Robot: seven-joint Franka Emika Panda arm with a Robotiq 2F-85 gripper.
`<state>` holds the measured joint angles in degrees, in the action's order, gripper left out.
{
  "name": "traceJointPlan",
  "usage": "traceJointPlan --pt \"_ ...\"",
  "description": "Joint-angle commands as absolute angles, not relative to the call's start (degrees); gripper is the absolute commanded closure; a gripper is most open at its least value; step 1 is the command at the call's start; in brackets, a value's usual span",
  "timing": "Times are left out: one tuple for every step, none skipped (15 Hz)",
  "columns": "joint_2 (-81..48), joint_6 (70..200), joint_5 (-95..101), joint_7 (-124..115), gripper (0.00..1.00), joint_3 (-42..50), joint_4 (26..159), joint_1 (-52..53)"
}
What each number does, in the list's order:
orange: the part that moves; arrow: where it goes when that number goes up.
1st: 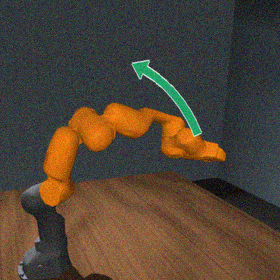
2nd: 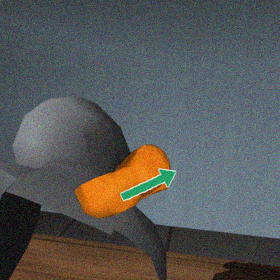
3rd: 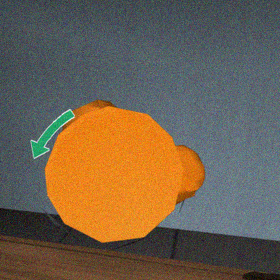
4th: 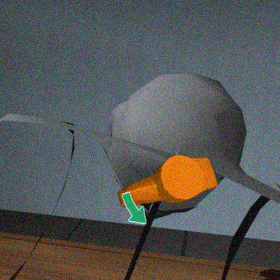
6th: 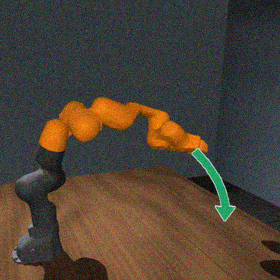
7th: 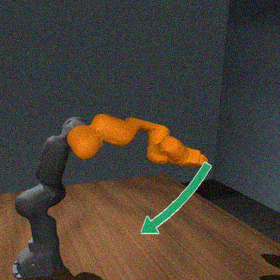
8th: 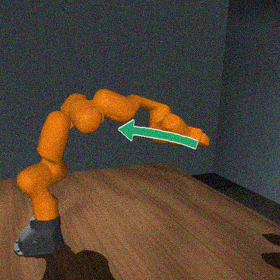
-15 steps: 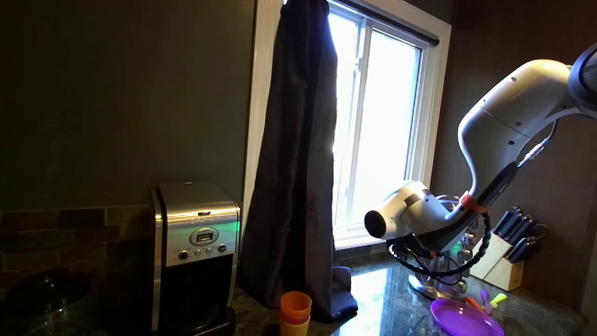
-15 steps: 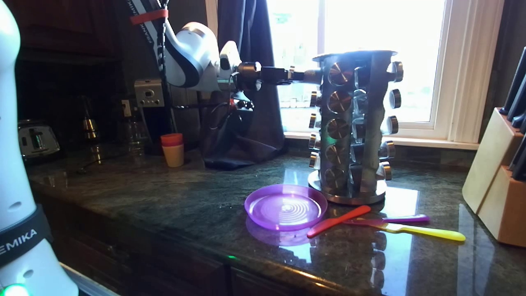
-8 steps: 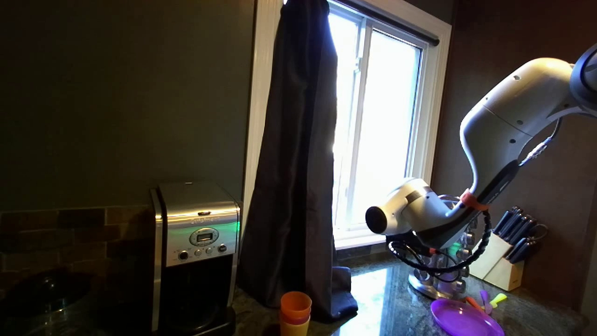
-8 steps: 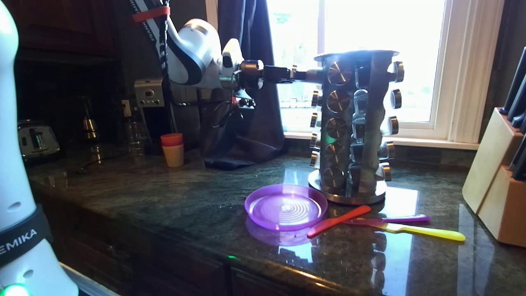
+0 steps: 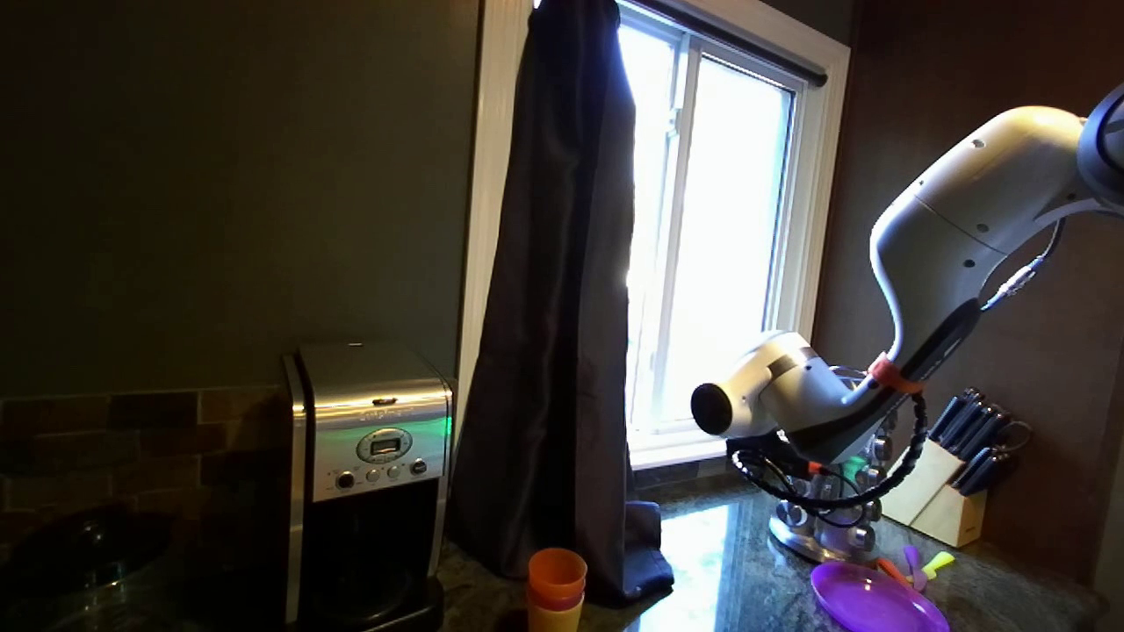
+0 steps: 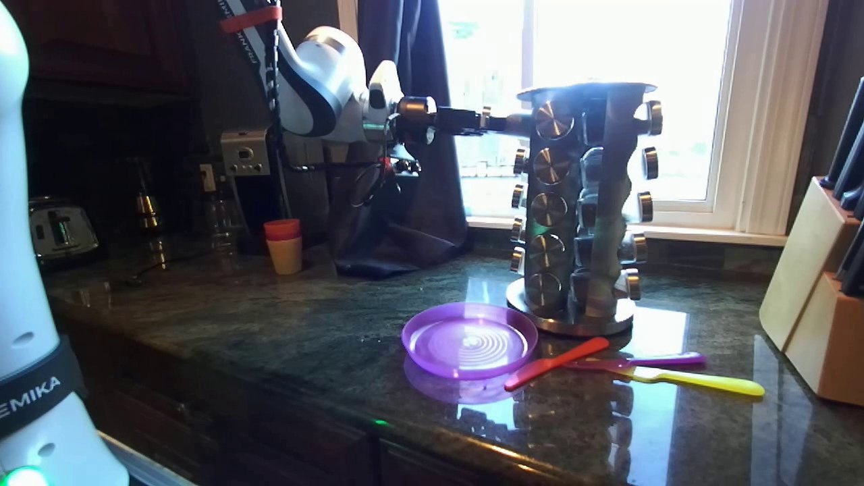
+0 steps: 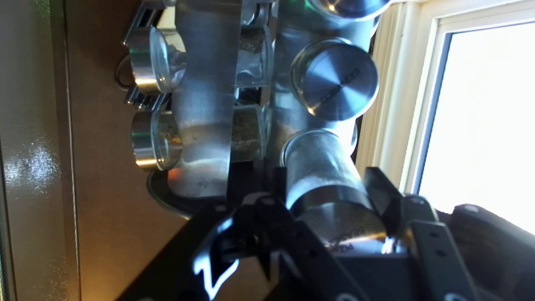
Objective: Put the black pepper container in the seasoning rack
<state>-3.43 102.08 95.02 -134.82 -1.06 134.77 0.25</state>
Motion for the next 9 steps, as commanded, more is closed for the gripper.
traceJointPlan --pt "-4.23 107.04 94.59 -134.05 0.76 0.0 135.17 -1.06" --pt "-4.18 107.25 94.3 -133.64 0.76 0.02 135.14 -1.09" --pt "-4.19 107.3 94.02 -133.36 0.76 0.04 135.05 -1.1" --pt "-4.12 107.47 93.65 -132.81 0.76 0.05 135.01 -1.11" --pt "-4.04 107.77 93.47 -132.3 0.76 0.05 135.01 -1.1" --pt "-4.01 107.77 93.18 -131.8 0.76 0.03 134.96 -1.09" --pt "-3.77 108.42 92.8 -130.88 0.76 0.07 135.01 -1.17" --pt "-3.61 108.89 92.47 -130.09 0.76 0.11 134.98 -1.25" --pt "-3.41 109.41 91.98 -129.19 0.76 0.2 134.92 -1.39"
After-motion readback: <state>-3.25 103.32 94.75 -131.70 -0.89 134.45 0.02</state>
